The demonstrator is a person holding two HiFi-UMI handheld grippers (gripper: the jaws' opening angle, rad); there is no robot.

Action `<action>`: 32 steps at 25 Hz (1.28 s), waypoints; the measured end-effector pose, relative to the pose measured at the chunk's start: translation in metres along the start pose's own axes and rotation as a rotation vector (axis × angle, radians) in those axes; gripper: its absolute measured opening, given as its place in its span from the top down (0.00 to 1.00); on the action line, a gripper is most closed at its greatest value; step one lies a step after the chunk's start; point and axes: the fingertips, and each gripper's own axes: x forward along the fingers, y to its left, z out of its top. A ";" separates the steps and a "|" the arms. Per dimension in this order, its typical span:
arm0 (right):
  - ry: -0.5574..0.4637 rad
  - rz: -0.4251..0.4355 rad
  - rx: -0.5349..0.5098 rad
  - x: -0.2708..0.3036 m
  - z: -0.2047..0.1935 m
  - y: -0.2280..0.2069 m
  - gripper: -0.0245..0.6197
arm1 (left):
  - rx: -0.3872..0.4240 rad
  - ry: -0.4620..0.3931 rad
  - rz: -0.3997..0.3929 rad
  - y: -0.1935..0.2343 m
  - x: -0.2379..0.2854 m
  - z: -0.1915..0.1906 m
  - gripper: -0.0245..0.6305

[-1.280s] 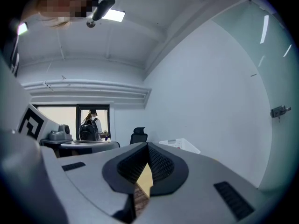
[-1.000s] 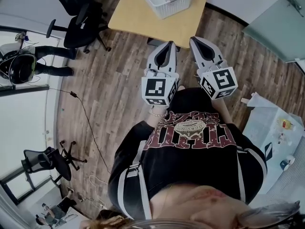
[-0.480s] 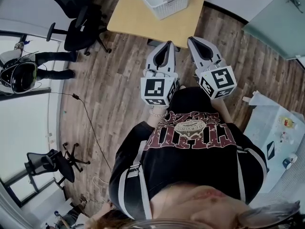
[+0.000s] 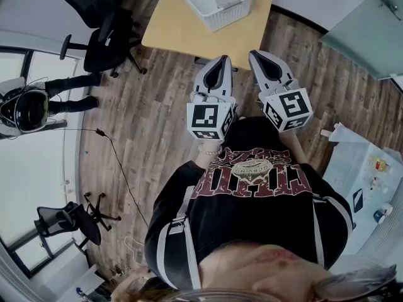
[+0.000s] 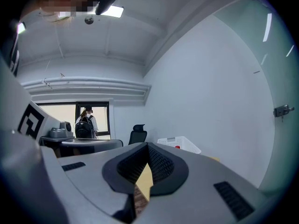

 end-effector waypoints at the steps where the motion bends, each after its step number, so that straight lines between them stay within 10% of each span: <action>1: 0.002 -0.004 -0.001 0.005 0.000 -0.001 0.94 | -0.003 -0.001 -0.004 0.004 0.003 0.001 0.89; 32: 0.014 -0.147 -0.027 0.139 0.013 -0.033 0.93 | -0.009 0.024 -0.157 0.111 0.102 0.015 0.89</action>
